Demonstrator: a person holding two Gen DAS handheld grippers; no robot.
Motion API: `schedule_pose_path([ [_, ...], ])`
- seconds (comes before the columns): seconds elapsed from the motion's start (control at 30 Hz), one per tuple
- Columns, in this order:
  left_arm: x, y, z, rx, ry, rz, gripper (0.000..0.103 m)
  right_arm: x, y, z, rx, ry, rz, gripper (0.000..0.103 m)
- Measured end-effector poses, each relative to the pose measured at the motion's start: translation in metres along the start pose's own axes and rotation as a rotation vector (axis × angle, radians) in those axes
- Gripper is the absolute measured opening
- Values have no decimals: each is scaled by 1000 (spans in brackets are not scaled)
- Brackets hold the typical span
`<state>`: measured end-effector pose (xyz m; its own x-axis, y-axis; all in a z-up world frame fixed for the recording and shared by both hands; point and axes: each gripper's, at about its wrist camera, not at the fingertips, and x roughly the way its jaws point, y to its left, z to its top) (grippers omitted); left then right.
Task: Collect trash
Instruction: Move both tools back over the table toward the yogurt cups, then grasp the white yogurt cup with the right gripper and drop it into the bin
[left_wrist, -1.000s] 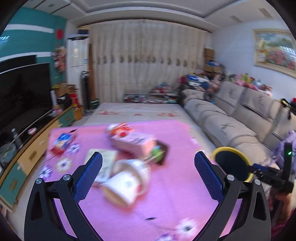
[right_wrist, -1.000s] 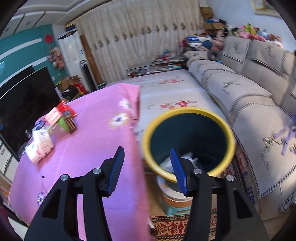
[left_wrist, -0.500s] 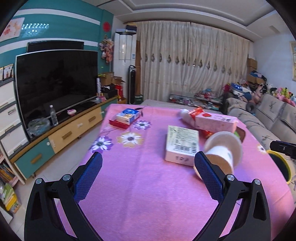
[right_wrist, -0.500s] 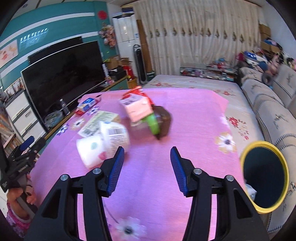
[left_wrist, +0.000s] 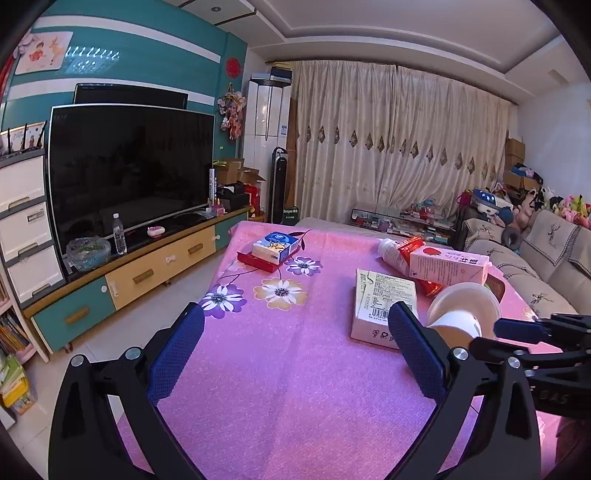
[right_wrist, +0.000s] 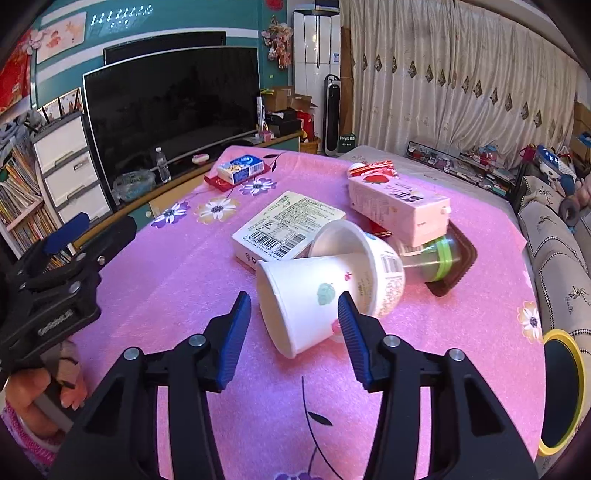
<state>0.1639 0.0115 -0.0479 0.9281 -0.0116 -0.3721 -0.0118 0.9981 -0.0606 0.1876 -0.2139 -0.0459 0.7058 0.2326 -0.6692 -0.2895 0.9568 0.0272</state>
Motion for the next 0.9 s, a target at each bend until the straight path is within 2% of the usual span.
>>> schedule_pose_path([
  [0.1,-2,-7,0,27,-5,10,98,13,8,0,-28,25,-27,45],
  [0.2,-3,-8,0,30,-9,14,98,28,16,2,-56,33,-95,39],
  [0.3,-3,-8,0,28,-5,14,98,31,11,2,-50,42,-120,29],
  [0.4,-3,-8,-1,26,-1,15,98,31,4,1,-44,39,-132,12],
  [0.57,-4,-7,-2,23,-7,19,98,5,-8,3,6,-22,-89,4],
  [0.8,-6,-13,-4,51,-19,22,98,-34,-23,0,109,-63,85,3],
  [0.9,-6,-14,-4,58,-22,23,98,-45,-30,-1,143,-72,125,3],
])
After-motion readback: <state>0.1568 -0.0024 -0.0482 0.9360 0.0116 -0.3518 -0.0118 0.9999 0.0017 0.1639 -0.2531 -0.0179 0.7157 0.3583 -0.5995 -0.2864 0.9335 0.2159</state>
